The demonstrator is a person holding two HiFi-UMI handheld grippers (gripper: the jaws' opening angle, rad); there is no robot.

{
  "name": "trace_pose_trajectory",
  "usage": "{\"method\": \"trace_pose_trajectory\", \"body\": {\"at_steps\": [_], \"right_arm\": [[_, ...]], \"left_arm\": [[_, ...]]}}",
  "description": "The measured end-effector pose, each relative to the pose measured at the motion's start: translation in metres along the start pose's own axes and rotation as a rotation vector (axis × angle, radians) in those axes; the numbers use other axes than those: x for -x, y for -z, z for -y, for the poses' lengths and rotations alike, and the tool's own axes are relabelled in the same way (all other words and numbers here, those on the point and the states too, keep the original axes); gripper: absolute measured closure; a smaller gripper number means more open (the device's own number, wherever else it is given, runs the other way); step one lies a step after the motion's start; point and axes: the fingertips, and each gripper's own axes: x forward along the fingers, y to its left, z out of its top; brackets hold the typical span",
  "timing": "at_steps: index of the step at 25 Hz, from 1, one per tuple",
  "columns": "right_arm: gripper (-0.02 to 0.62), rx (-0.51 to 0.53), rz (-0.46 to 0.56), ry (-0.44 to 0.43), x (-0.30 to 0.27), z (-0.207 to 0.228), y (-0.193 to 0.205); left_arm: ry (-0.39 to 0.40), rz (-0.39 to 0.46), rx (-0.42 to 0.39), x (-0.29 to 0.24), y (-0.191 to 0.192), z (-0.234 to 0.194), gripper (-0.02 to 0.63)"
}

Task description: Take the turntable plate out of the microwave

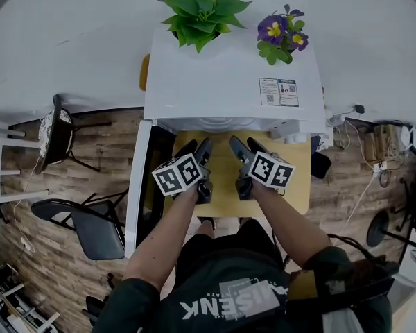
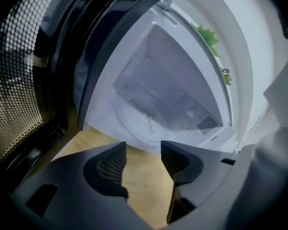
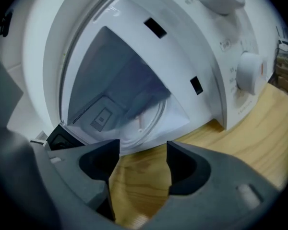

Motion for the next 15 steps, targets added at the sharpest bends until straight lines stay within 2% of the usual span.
{"method": "trace_pose_trajectory", "body": {"at_steps": [2, 6, 11, 15], "right_arm": [[0.295, -0.043, -0.012, 0.007, -0.010, 0.005, 0.003], [0.244, -0.099, -0.019, -0.012, -0.030, 0.004, 0.005], [0.238, -0.182, -0.022, 0.024, -0.050, 0.008, 0.004], [0.238, -0.246, -0.018, 0.058, -0.059, 0.012, 0.007]], "left_arm": [[0.002, -0.005, 0.039, -0.011, 0.002, -0.006, 0.394], [0.066, 0.017, 0.158, -0.029, 0.002, -0.008, 0.386], [0.026, 0.011, 0.212, -0.047, -0.002, -0.024, 0.382], [0.034, 0.010, 0.266, -0.056, -0.002, -0.027, 0.371]]}}
